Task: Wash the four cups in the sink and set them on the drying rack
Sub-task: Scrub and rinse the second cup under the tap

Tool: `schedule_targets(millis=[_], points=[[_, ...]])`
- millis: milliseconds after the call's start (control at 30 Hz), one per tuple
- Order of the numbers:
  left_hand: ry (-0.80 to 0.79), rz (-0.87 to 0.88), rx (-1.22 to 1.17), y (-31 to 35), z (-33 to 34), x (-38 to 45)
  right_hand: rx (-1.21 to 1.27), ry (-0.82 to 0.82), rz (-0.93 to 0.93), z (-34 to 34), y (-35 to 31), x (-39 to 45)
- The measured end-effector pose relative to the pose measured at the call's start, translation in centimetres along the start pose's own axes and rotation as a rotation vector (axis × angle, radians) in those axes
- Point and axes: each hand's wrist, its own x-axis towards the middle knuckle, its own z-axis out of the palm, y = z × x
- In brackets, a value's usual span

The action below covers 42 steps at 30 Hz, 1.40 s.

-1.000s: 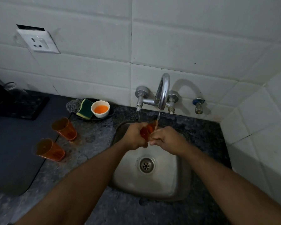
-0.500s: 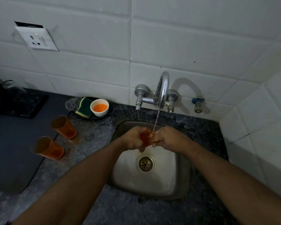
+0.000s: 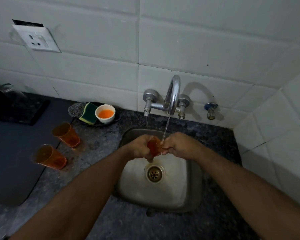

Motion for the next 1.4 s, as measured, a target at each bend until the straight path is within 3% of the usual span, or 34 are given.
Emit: schedule_targets(millis=[67, 200, 267, 333, 433, 533, 600, 667, 833, 1033, 1133, 1200, 1300, 1400], points=[[0.026, -0.017, -0.068, 0.0, -0.1, 0.2, 0.053, 0.053, 0.009, -0.1, -0.3, 0.2], [0.353, 0.035, 0.025, -0.1, 1.7, 0.9, 0.266, 0.263, 0.133, 1.2, -1.5, 0.1], [0.416, 0.082, 0.041, -0.2, 2.2, 0.9, 0.254, 0.245, 0.13, 1.7, -1.5, -0.1], [0.282, 0.048, 0.025, -0.1, 1.9, 0.6, 0.13, 0.114, 0.058, 1.3, -1.1, -0.4], [-0.059, -0.013, 0.076, 0.0, 0.6, 0.2, -0.246, -0.075, -0.086, 0.0, -0.3, -0.3], [-0.17, -0.025, 0.055, 0.2, -0.6, 0.1, -0.573, -0.052, -0.251, -1.4, -0.6, 0.3], [-0.173, -0.011, 0.069, 0.6, -1.1, 0.1, -0.612, 0.034, -0.272, -1.6, -0.6, 0.3], [-0.1, 0.003, 0.084, 0.7, -1.0, 0.2, -0.521, 0.141, -0.224, -1.1, -0.2, 0.2], [0.204, 0.059, 0.088, 0.1, 0.7, 0.6, 0.036, 0.065, 0.134, 0.4, -2.1, -0.4], [0.527, 0.193, 0.034, -1.0, 4.0, 1.0, 0.47, 0.175, 0.511, 1.3, -6.0, 0.1], [0.596, 0.205, 0.025, -0.4, 5.0, 0.4, 0.82, 0.246, 0.753, 0.8, -7.2, 1.3], [0.649, 0.202, 0.001, -0.2, 5.2, 0.4, 0.988, 0.304, 0.819, 0.4, -7.5, 2.0], [0.639, 0.202, -0.046, -0.3, 4.7, 1.3, 0.682, 0.349, 0.649, 0.5, -7.7, 1.9], [0.411, 0.245, -0.037, -0.4, 2.6, 1.8, 0.34, 0.332, 0.38, 1.1, -7.1, 0.4]])
